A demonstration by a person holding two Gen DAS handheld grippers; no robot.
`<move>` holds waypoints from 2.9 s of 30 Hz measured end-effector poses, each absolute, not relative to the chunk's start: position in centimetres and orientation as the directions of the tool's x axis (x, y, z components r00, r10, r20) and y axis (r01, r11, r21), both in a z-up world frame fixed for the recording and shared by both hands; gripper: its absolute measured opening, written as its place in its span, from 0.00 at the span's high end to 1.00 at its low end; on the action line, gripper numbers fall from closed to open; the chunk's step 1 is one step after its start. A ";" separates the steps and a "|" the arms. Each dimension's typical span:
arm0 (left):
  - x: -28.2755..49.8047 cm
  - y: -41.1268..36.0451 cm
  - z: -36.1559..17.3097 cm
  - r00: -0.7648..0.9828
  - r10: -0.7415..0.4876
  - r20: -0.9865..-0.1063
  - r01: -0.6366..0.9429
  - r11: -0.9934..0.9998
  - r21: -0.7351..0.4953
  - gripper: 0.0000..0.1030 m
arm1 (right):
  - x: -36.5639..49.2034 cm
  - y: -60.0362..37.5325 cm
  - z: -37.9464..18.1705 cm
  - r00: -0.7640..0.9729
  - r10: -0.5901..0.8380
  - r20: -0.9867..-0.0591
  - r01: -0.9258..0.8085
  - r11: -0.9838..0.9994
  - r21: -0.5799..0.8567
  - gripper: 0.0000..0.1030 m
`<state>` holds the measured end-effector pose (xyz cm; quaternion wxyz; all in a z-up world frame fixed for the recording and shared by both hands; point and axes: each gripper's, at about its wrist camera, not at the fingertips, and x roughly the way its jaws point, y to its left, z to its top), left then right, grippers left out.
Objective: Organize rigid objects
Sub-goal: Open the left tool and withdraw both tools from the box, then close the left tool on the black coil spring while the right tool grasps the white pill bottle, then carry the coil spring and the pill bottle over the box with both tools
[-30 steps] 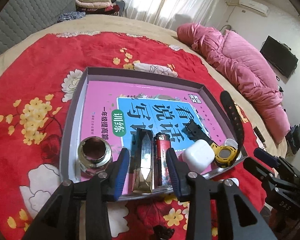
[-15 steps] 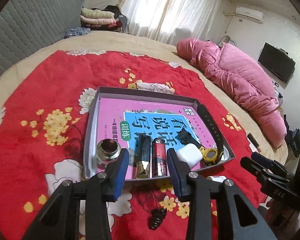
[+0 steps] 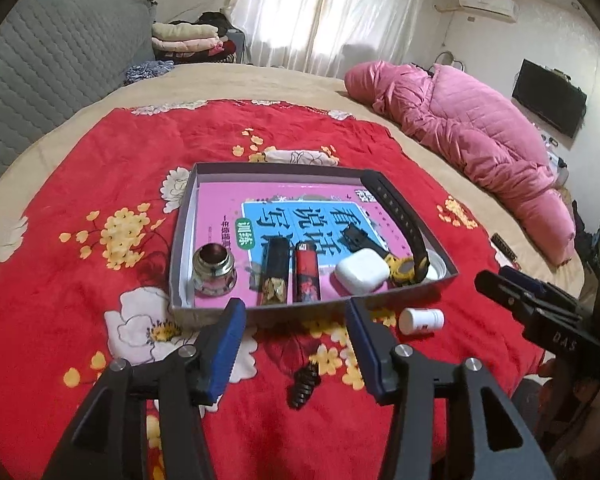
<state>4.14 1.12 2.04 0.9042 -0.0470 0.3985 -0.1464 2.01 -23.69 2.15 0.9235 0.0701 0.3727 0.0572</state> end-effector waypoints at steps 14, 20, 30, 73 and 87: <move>3.1 0.6 0.8 0.591 -0.280 -0.757 0.231 0.957 -0.174 0.50 | 1.5 -22.5 1.1 0.689 0.171 -0.705 -0.075 0.983 0.166 0.28; 2.9 0.5 0.1 0.568 -0.288 -0.771 0.230 0.955 -0.186 0.50 | 1.4 -22.2 0.4 0.672 0.174 -0.719 -0.078 0.983 0.165 0.28; 2.8 0.1 -1.9 0.498 -0.292 -0.816 0.243 0.951 -0.192 0.50 | 1.6 -21.7 -0.8 0.640 0.186 -0.745 -0.087 0.982 0.170 0.28; 5.0 -1.0 -5.6 0.456 -0.325 -0.829 0.247 0.941 -0.233 0.84 | 4.9 -19.9 -6.1 0.575 0.122 -0.809 -0.012 0.990 0.141 0.50; 4.0 0.3 -2.4 0.556 -0.349 -0.754 0.242 0.936 -0.255 0.84 | 2.5 -18.5 -0.8 0.701 0.130 -0.701 -0.134 0.990 0.049 0.50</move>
